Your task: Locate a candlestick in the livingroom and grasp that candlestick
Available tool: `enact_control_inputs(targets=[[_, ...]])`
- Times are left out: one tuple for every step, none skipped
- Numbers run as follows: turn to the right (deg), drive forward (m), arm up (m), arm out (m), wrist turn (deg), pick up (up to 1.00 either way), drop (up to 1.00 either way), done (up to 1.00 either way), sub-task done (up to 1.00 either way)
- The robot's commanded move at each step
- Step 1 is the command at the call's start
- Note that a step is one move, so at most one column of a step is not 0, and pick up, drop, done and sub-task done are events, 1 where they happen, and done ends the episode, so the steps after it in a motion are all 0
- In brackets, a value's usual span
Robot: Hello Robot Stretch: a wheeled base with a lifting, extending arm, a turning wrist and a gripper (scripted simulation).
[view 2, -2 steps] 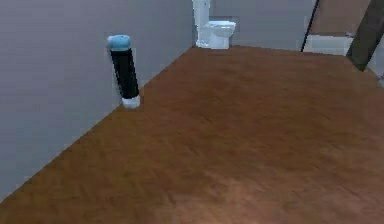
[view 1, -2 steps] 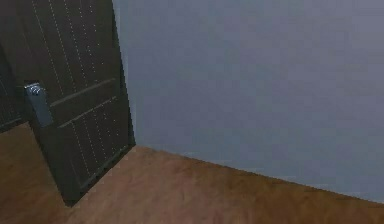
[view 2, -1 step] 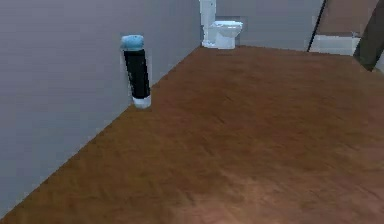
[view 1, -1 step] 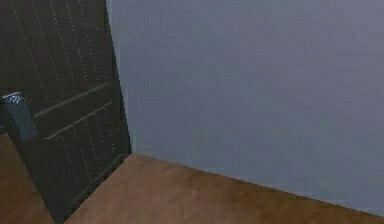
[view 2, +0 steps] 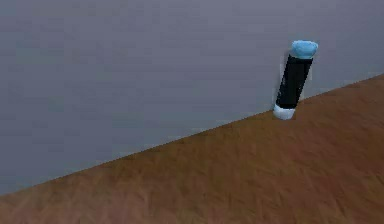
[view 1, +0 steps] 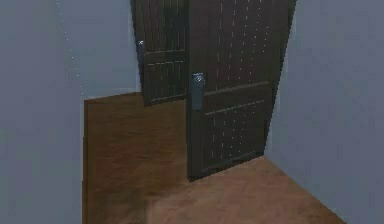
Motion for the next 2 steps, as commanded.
enact_control_inputs(targets=[[-15.0, 0.00, 0.00, 0.00, 0.0, 0.00, 0.00, 0.00, 0.00], [-3.0, 0.00, 0.00, 0.00, 0.0, 0.00, 0.00, 0.00, 0.00]])
